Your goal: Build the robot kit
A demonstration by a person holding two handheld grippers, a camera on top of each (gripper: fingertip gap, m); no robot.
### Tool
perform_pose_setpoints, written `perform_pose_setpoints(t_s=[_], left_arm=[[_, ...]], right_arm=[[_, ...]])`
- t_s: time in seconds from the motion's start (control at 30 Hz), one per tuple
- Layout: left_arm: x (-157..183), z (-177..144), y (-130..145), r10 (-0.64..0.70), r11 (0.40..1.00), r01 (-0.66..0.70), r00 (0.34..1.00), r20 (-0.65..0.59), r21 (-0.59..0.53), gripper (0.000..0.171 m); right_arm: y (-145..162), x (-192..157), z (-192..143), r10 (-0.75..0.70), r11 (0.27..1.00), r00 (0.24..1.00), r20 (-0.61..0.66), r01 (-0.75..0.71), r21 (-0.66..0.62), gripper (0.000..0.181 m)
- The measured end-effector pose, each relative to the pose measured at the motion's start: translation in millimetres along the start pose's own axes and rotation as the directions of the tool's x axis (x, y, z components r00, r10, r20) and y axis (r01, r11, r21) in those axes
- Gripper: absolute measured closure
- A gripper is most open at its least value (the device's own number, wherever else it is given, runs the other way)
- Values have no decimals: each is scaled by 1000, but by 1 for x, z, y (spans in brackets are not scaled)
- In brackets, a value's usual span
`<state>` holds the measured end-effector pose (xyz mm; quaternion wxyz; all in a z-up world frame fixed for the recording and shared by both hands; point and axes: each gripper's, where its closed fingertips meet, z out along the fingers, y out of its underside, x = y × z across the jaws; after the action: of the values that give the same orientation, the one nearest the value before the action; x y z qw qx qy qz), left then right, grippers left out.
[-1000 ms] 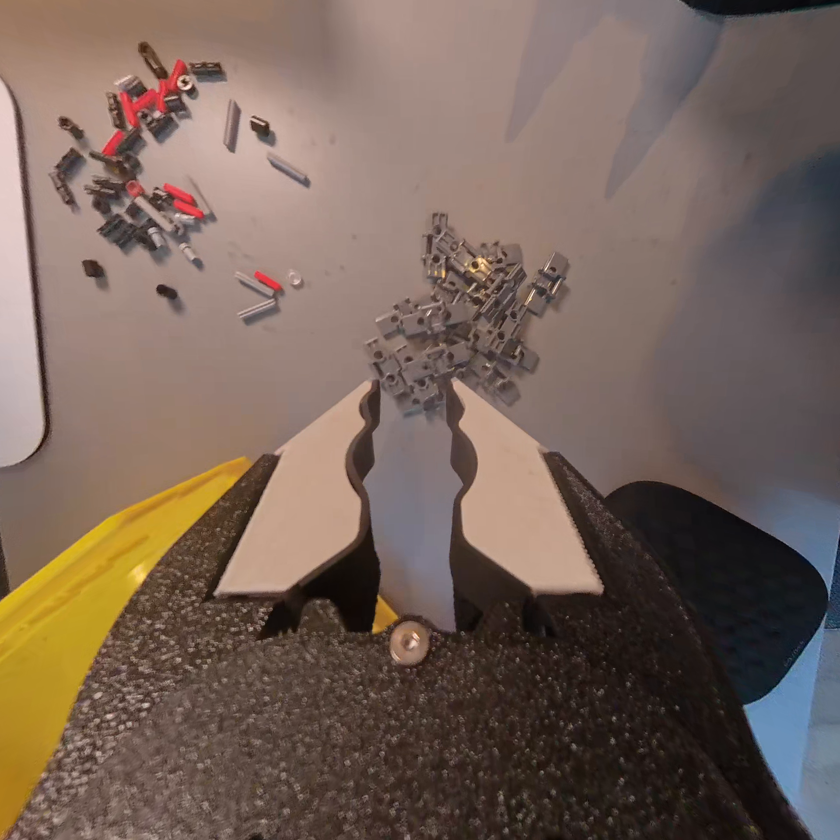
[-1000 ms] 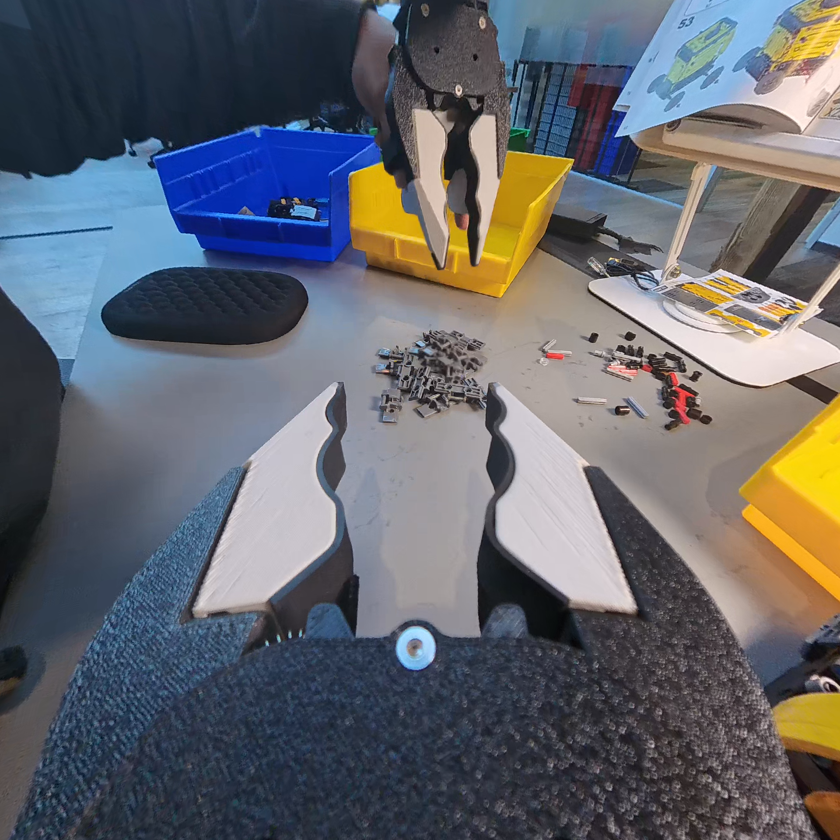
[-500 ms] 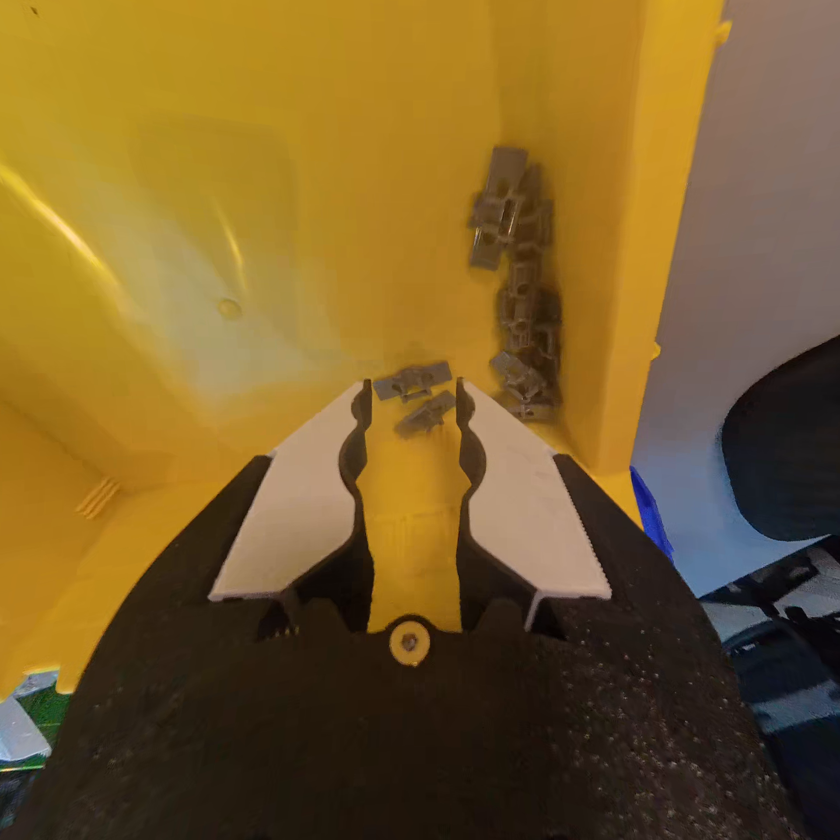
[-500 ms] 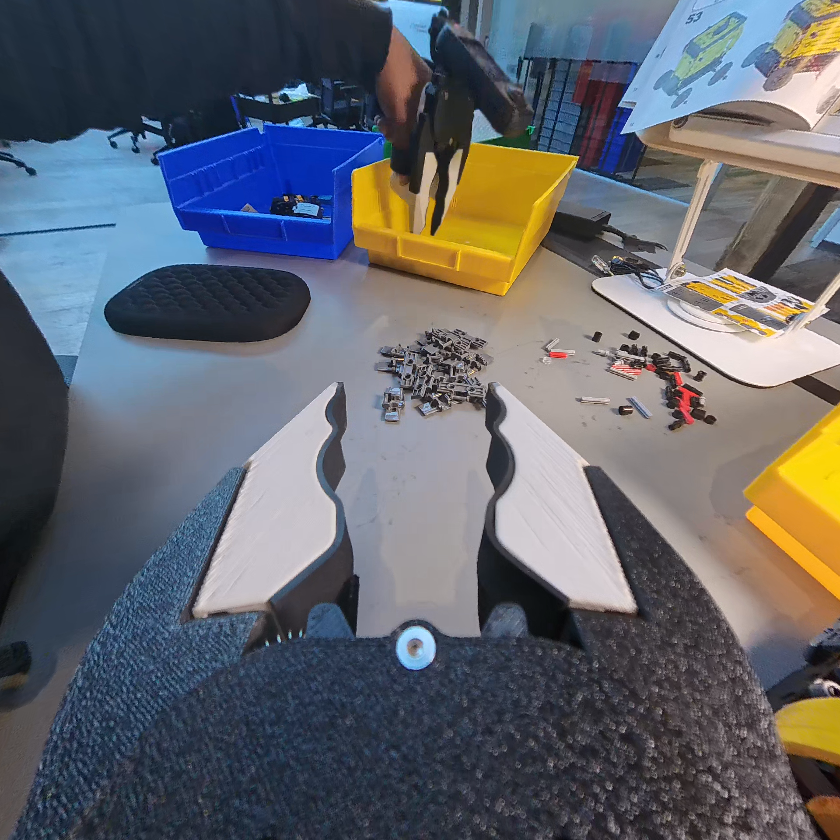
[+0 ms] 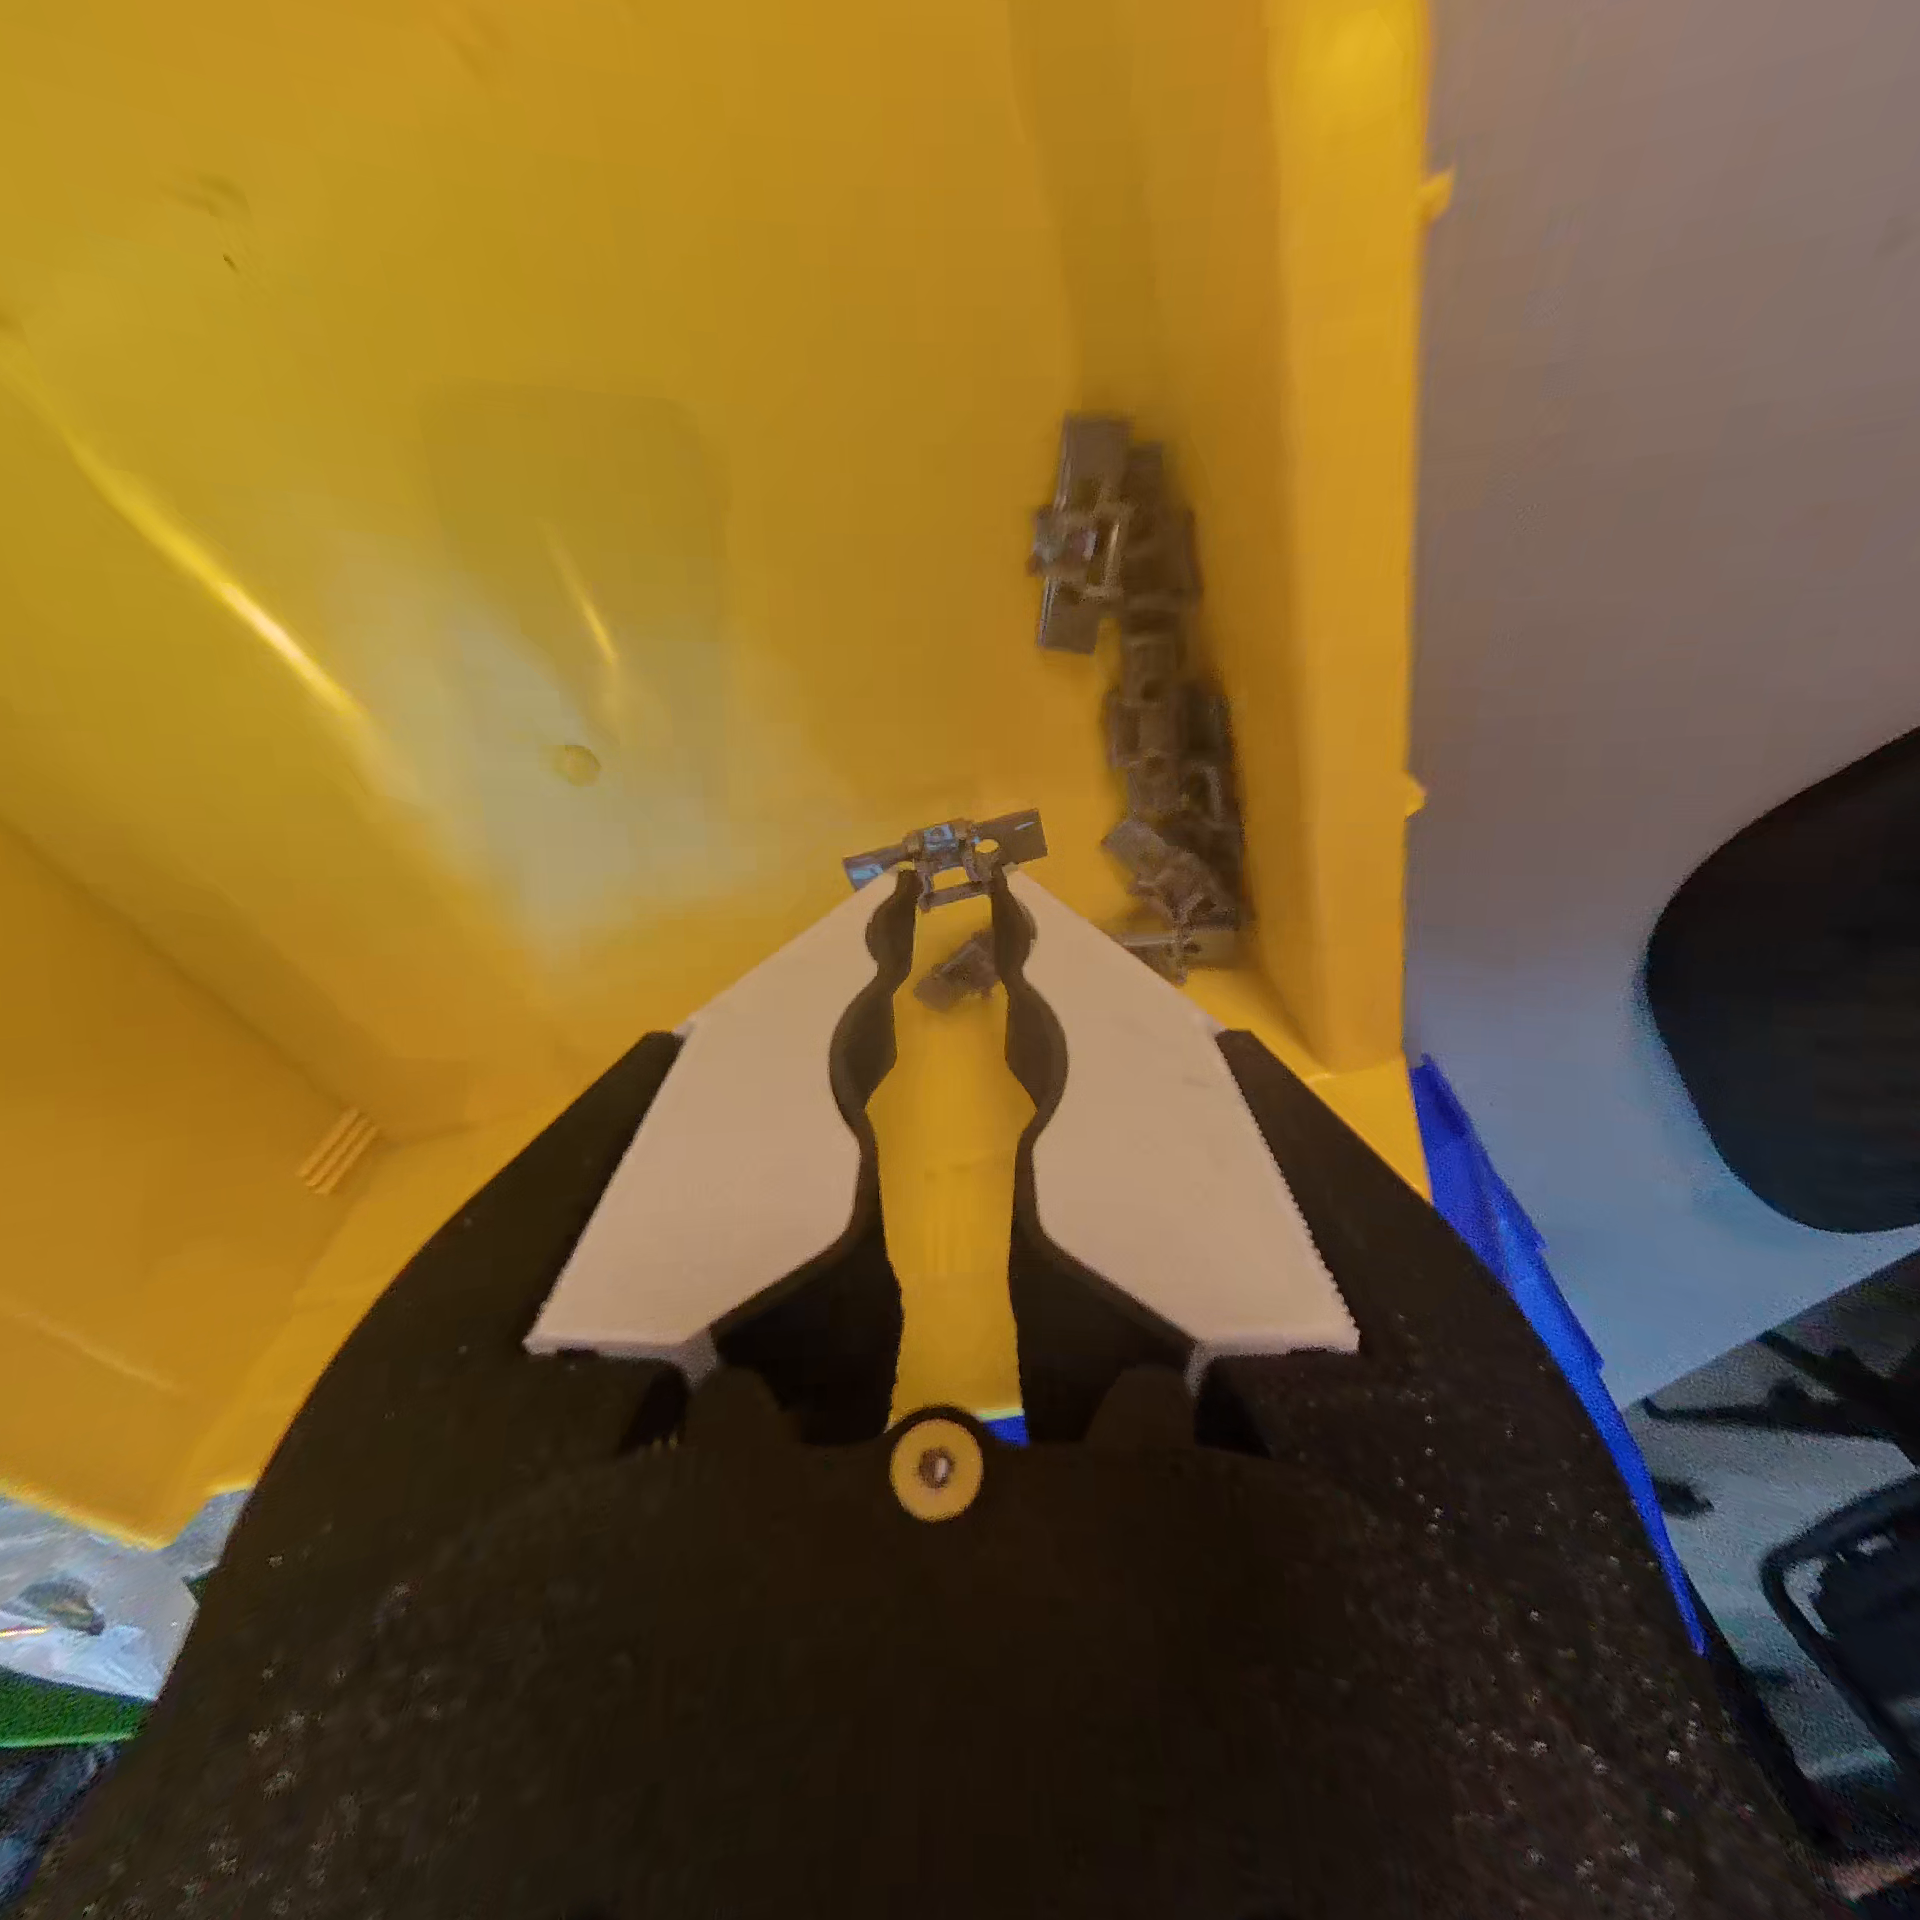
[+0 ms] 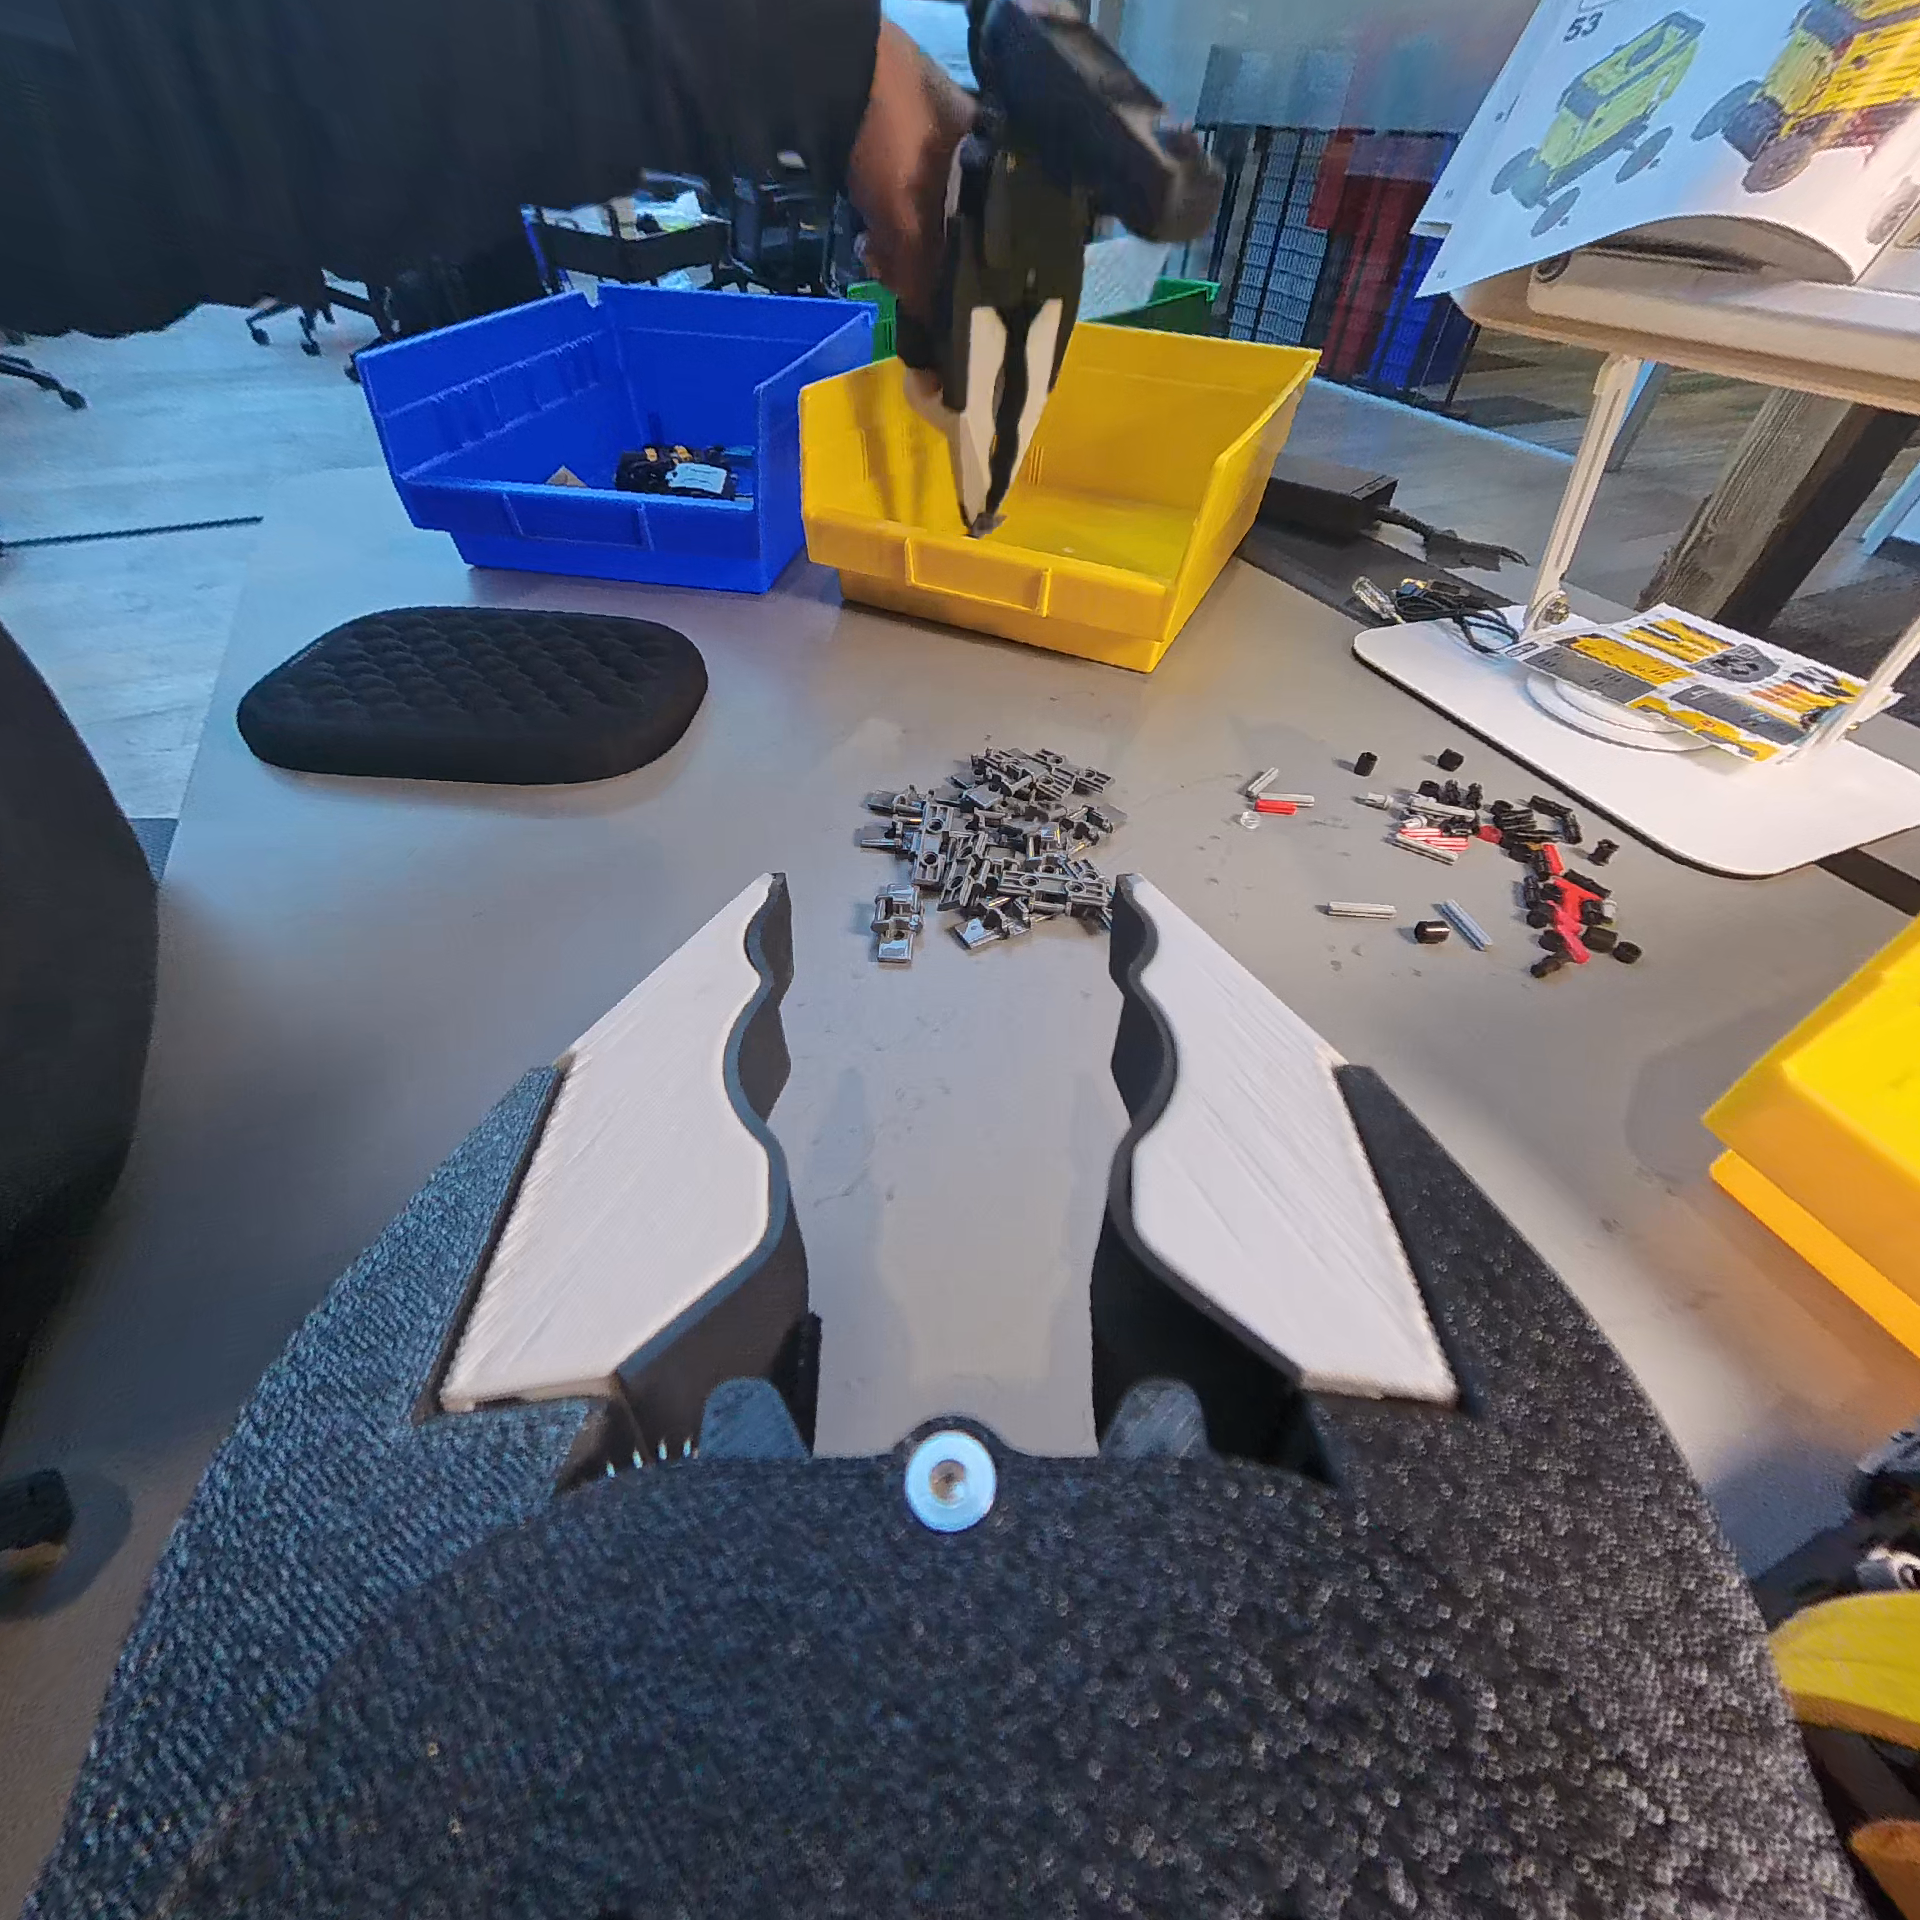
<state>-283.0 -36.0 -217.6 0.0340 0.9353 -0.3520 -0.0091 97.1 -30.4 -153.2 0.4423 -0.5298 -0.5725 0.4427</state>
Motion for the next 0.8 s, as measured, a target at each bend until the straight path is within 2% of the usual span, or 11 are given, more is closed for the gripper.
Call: perform_pose_setpoints(t_s=[0.1,0.2,0.3,0.43,0.53,0.63,0.73,0.8], left_arm=[[26,-39,-41,87,980,-90,996,26,175,158],[82,-57,-88,239,923,-226,971,-5,312,158],[133,-44,-119,384,874,-350,923,-37,337,158],[167,-20,-147,478,838,-434,876,-61,331,158],[172,-13,-159,493,829,-454,869,-43,328,156],[163,-23,-158,468,835,-435,884,-19,335,147],[134,-39,-138,395,871,-379,919,15,312,148],[103,-45,-112,311,915,-308,950,33,262,149]], right_arm=[[1,0,1,1,1000,1000,4,-1,-5,119],[1,-1,1,-3,1000,1000,5,3,-9,119],[1,-1,1,-9,1000,1000,2,9,-8,119],[0,0,0,-7,1000,1000,-4,7,2,119],[-1,0,-1,-6,1000,1000,-4,6,7,119],[-2,0,-2,-8,1000,1000,-3,8,11,119],[-2,-1,-2,-13,1000,1000,0,13,12,119],[-2,-3,-2,-21,1000,1000,2,21,9,119]])
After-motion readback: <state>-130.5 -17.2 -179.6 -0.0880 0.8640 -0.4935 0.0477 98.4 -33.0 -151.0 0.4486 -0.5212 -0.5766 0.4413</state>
